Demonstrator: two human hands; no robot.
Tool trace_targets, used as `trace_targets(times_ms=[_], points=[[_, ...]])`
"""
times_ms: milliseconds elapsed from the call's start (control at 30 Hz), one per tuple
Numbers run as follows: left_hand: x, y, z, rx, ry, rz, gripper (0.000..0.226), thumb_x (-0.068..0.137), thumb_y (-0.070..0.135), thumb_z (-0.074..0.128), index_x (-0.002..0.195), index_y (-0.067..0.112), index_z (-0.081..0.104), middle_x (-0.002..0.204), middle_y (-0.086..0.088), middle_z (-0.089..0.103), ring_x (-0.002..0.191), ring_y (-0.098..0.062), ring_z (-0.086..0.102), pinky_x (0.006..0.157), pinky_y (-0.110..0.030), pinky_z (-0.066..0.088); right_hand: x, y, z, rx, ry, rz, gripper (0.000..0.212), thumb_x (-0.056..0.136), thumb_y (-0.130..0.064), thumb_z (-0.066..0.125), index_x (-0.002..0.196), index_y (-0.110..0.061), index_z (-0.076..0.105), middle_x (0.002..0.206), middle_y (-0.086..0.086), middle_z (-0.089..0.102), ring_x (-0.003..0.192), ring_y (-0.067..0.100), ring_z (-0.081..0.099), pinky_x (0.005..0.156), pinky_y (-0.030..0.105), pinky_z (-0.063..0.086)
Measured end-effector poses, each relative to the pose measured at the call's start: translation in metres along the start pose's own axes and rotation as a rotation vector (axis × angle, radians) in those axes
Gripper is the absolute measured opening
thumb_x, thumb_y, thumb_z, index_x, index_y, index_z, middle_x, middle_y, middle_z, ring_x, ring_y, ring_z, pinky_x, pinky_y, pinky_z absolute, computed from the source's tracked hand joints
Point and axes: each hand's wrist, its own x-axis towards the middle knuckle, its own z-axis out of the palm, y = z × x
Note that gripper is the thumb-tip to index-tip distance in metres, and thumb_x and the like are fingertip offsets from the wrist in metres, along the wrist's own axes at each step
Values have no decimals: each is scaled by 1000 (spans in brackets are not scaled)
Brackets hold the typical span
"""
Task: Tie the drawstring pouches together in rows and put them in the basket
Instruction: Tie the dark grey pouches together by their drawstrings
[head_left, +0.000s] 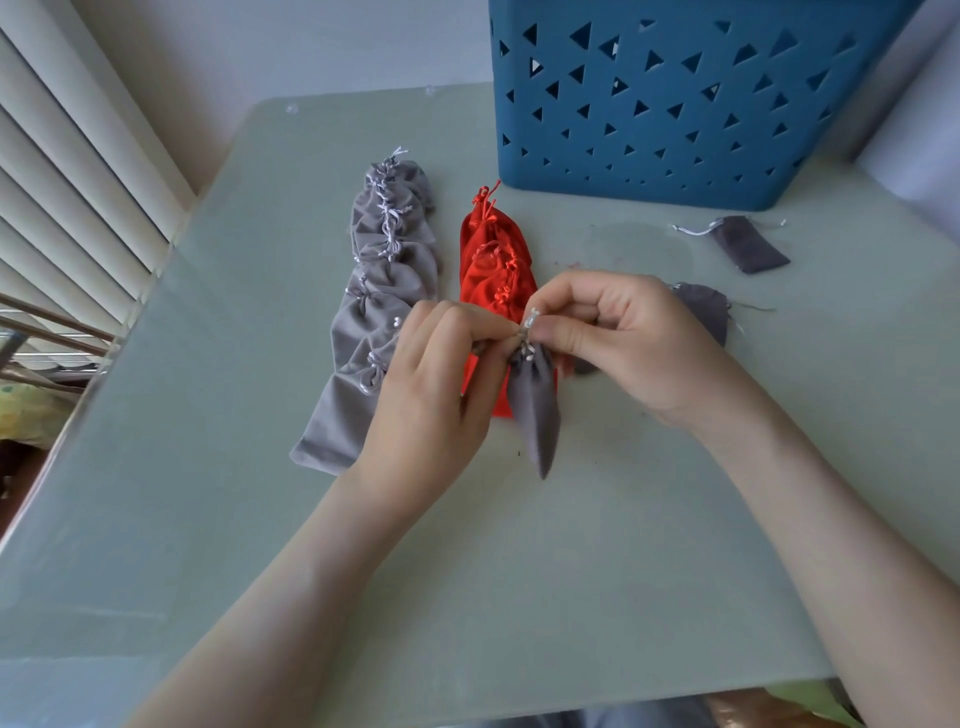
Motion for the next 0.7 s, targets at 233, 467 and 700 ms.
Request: trace_targets(times_ms=[233,467,700], points=[[-1,-4,3,12,-43,-63,5,92,14,55,96,16,53,91,10,53,82,-15,52,80,-12,36,-2,-2,-4,-251,-2,17,25,86,-5,66,79,-29,65,71,-11,69,67,1,63,64,11,43],[3,3,2,-219,-141,-349,4,88,30,55,86,32,57,77,14,59,76,-8,56,72,-18,42,-1,2,-5,-361,-10,32,10,82,-17,64,77,-25,62,70,-13,62,65,1,54,65,19,43],[7,1,-4,-524,-248,-504,13,88,19,60,85,31,60,79,12,64,76,-9,59,71,-28,48,-3,0,-7,-331,22,14,17,82,-5,63,74,-20,61,68,-7,63,63,4,55,64,20,44]])
